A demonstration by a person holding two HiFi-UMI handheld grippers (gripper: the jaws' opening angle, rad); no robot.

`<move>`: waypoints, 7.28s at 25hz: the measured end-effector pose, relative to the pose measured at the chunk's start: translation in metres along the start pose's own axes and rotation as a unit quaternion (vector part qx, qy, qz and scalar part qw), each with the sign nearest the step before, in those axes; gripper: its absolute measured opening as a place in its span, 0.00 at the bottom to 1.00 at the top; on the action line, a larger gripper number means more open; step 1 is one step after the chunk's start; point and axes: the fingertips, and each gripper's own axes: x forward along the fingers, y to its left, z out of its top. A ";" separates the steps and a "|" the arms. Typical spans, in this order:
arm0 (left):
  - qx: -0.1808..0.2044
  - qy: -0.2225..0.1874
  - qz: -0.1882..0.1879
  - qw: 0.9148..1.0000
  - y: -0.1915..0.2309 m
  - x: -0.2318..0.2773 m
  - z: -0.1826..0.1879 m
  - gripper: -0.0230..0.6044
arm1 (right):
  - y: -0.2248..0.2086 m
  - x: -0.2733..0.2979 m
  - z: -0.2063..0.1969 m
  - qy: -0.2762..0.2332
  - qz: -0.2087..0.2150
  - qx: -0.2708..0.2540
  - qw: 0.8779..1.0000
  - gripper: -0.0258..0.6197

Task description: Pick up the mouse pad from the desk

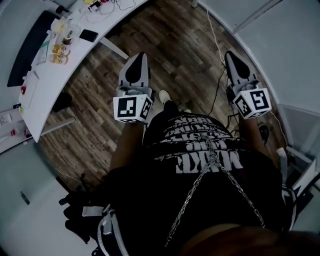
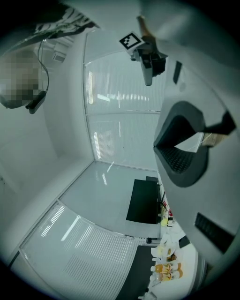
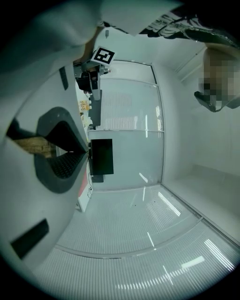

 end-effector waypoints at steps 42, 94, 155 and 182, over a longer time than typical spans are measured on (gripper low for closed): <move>0.051 0.035 0.020 0.998 0.078 0.244 -0.015 0.05 | -0.086 0.242 0.018 0.001 -0.019 -0.052 0.998 0.06; 0.034 0.059 0.079 0.995 0.181 0.519 -0.015 0.05 | -0.261 0.482 0.063 0.012 0.049 -0.039 0.998 0.05; -0.132 0.215 0.350 0.902 0.445 0.718 -0.162 0.05 | -0.379 0.907 -0.038 0.145 0.276 0.003 0.950 0.05; -0.188 0.449 0.370 0.791 0.536 0.689 -0.390 0.54 | -0.484 0.997 -0.323 0.482 0.151 -0.088 0.858 0.51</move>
